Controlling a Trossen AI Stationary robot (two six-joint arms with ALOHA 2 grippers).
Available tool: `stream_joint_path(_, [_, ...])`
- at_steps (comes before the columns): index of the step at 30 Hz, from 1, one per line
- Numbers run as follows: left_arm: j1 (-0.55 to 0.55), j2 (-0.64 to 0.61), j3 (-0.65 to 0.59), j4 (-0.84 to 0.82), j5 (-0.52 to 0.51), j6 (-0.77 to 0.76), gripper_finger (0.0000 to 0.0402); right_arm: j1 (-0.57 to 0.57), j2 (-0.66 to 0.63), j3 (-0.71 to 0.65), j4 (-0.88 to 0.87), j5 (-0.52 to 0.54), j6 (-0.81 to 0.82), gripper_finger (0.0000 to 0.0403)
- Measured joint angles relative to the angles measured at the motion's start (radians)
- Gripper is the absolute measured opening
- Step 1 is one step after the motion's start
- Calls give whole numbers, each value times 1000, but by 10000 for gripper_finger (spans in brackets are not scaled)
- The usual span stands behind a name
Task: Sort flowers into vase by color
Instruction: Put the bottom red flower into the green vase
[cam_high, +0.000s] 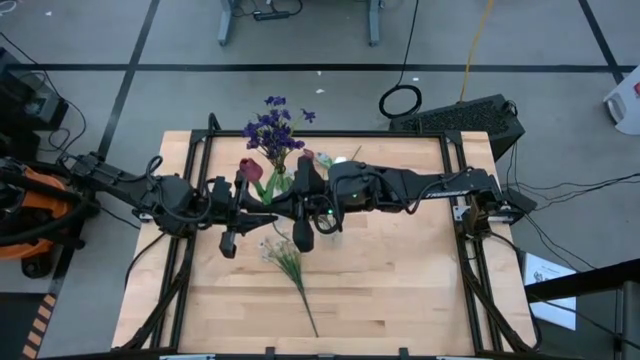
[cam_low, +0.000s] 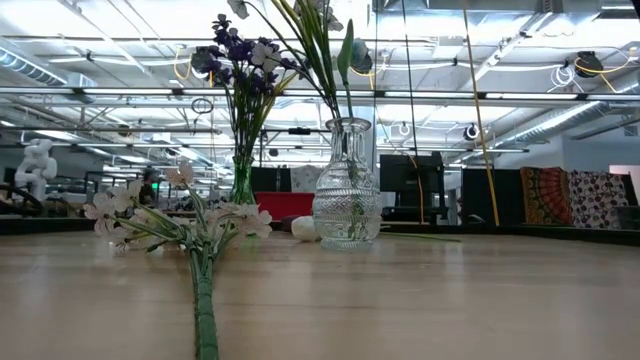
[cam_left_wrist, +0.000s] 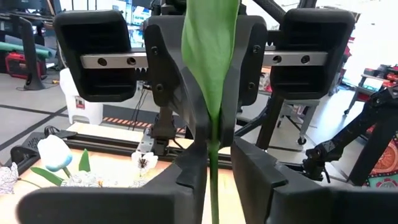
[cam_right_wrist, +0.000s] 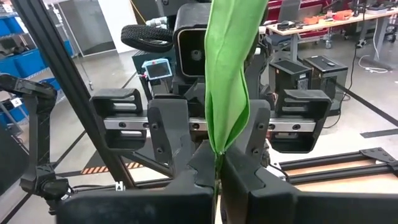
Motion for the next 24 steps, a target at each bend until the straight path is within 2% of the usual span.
stream_joint_path(4, [0, 0, 0, -3, 2, 2, 24, 1, 0, 0, -1, -3, 0, 0])
stream_joint_path(6, [0, 0, 0, -3, 6, 5, 11, 1, 0, 0, -1, -4, 0, 2])
stream_joint_path(10, [0, -5, -1, -9, 7, 5, 7, 1, 0, 0, -12, 10, 5, 21])
stream_joint_path(17, [0, -75, -2, -28, -21, 27, 5, -4, -35, 0, -70, 56, -1, 80])
stream_joint_path(21, [1, -146, -1, -59, -100, 95, 5, -13, -92, 0, -190, 57, 1, 102])
stream_joint_path(24, [1, -209, -1, -100, -186, 152, 5, -15, -146, 0, -311, 60, 83, 106])
